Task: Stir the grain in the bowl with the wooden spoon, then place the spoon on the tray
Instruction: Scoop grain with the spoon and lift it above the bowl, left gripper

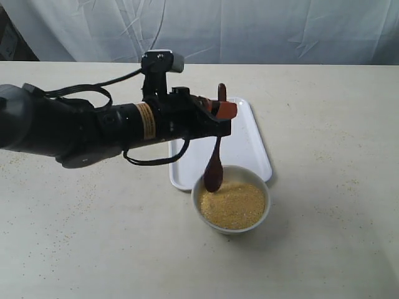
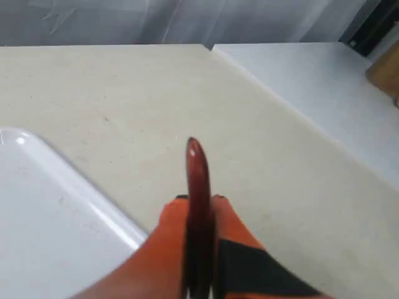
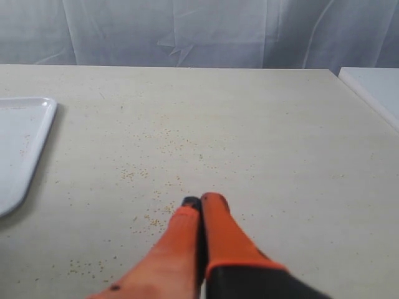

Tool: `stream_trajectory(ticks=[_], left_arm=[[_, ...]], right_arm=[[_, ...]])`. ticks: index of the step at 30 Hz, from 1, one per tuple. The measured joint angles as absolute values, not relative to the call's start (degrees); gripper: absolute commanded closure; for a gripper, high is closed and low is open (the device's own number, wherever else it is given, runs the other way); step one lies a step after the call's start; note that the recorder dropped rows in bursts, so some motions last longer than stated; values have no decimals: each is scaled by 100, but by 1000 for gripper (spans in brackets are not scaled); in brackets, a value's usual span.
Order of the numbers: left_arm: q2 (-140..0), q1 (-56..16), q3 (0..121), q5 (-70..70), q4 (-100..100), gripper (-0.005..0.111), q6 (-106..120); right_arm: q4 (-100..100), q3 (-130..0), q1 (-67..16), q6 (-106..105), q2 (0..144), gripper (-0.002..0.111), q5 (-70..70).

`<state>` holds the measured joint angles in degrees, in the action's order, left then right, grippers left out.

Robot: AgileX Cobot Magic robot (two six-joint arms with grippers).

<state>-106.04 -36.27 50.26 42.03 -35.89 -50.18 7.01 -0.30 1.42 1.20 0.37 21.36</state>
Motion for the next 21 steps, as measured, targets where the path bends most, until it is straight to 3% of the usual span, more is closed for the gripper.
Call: stream_trajectory(ticks=[10, 21], left_arm=[[-10910, -3881, 5026, 4954, -3415, 107, -5234], [-10757, -3822, 5026, 4267, -3027, 107, -4384]], right_arm=[[701, -30, 142, 120, 37, 108, 2136], [701, -30, 142, 120, 37, 108, 2136]])
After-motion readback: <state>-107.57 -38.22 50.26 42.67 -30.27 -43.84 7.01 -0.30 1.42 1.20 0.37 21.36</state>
